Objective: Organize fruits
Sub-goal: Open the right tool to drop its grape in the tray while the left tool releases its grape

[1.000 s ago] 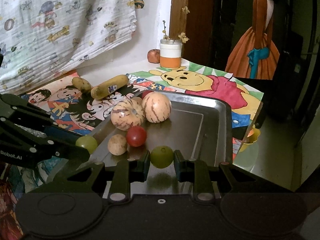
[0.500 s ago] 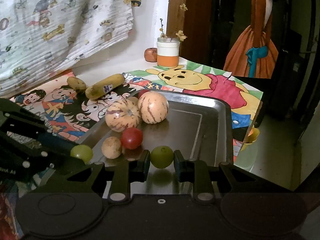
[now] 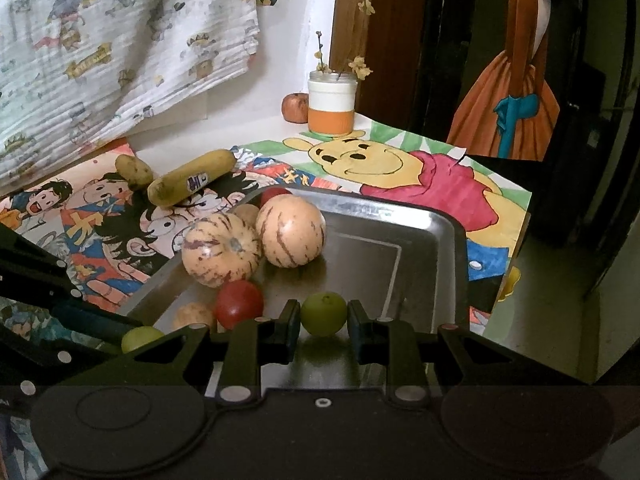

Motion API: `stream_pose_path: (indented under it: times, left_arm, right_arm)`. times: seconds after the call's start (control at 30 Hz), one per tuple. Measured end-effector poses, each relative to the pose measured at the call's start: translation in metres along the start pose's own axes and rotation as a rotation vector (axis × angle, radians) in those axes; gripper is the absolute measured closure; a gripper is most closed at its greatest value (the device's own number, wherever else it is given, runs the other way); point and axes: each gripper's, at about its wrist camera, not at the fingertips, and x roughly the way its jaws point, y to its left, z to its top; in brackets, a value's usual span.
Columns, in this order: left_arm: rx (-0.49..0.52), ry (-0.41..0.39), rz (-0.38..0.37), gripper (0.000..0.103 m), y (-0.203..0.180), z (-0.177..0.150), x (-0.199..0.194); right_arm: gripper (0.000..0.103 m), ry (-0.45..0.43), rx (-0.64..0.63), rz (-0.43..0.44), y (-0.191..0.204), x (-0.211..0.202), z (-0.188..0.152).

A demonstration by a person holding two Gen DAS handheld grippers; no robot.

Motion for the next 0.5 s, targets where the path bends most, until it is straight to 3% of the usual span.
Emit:
stream_pose_path:
  times: [0.23, 0.5]
  left_arm:
    - [-0.015, 0.001, -0.008, 0.076, 0.001, 0.001, -0.001]
    - [-0.091, -0.017, -0.038, 0.067, 0.004, -0.004, -0.013]
  right_arm:
    - [0.073, 0.006, 0.001, -0.001, 0.000, 0.001, -0.001]
    - [0.063, -0.032, 0.056, -0.026, -0.002, -0.021, -0.005]
